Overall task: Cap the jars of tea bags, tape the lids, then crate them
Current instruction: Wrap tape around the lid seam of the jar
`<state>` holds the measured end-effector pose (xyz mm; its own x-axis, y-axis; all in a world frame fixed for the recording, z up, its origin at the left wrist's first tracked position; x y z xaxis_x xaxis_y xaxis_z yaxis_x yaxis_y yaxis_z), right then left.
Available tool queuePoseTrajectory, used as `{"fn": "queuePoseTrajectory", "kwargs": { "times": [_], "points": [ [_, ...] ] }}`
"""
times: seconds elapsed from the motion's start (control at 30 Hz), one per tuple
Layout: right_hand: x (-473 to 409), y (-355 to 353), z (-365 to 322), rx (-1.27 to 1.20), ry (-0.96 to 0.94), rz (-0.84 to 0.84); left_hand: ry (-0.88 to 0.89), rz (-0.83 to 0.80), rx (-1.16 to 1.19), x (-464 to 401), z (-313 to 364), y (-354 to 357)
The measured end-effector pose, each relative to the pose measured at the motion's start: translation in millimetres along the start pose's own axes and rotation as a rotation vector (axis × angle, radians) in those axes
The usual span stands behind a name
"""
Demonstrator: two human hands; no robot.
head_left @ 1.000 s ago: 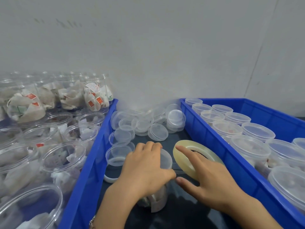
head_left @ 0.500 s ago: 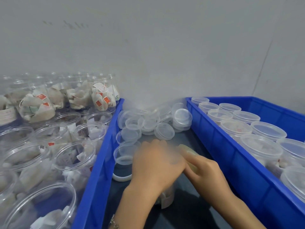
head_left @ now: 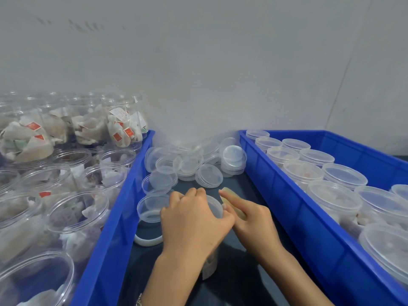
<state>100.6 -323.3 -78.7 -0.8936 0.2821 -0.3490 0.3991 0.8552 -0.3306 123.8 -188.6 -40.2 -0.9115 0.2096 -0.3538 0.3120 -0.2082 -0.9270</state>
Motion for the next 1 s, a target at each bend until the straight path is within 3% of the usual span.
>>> {"fn": "queuePoseTrajectory", "kwargs": {
  "times": [0.4, 1.0],
  "points": [
    [-13, 11, 4, -0.042, 0.125, 0.014, -0.057, 0.035, 0.007, -2, 2, -1],
    [-21, 18, 3, 0.039, 0.144, 0.016, -0.082, 0.03, -0.03, -1, 5, -6]
  ]
}}
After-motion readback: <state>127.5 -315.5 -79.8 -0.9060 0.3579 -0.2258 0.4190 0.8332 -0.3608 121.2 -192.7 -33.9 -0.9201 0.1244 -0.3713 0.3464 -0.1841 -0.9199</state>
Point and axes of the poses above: each hand's wrist, its own x-axis away from the middle knuckle, its own y-axis out of the palm, z = x × y, the point moved 3 cm from there along -x, towards the middle knuckle, and after that the axes turned 15 degrees about -x, right-handed, at the moved point
